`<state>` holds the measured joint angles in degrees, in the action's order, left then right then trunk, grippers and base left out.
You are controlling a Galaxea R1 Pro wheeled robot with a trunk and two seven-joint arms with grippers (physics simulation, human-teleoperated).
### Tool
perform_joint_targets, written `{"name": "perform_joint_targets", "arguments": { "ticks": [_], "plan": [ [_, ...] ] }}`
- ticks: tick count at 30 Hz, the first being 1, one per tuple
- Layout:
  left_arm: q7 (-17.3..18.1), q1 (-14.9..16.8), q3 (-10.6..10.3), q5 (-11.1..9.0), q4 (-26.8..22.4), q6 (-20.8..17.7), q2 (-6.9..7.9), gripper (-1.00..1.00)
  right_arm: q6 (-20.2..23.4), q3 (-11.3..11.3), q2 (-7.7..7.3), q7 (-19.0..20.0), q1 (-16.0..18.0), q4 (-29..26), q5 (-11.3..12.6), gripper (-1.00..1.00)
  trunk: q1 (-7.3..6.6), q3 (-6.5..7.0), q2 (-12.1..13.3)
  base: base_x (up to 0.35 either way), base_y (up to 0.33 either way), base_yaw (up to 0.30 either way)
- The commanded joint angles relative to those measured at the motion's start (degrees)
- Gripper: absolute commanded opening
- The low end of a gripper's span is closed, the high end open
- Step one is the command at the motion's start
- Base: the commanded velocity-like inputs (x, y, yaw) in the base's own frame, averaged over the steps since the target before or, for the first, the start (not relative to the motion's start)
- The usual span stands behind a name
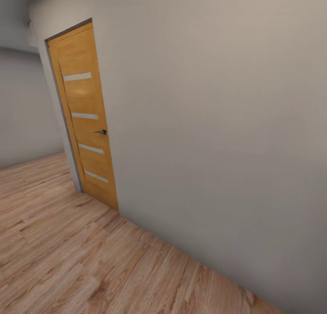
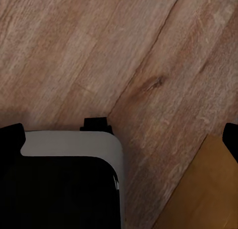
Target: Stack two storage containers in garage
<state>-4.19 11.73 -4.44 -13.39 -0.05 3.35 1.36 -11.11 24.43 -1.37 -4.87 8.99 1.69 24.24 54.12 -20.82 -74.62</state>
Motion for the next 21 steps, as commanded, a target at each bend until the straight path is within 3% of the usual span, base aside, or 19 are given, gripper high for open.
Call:
{"name": "perform_joint_targets", "arguments": {
  "ticks": [1, 12, 21],
  "plan": [
    [-0.11, 0.05, -0.48, -0.50, 0.05, 0.18, -0.03, 1.00, -0.30, 0.46, -0.06, 0.00, 0.06, 0.16, 0.44, 1.00, 0.00, -0.03, -0.04, 0.000, 0.000, 0.269],
    [-0.12, 0.05, -0.48, -0.50, 0.05, 0.17, -0.20, 1.00, -0.32, 0.45, -0.40, -0.05, 0.06, 0.17, 0.46, 1.00, 0.00, 0.32, -0.04, 0.022, 0.000, 0.269],
    [-0.12, 0.05, -0.47, -0.50, 0.05, 0.17, -0.13, 1.00, -0.32, 0.52, -0.41, -0.05, 0.06, 0.16, 0.46, 1.00, 0.00, 0.61, -0.04, 0.257, 0.000, 0.269]
  ]
}}
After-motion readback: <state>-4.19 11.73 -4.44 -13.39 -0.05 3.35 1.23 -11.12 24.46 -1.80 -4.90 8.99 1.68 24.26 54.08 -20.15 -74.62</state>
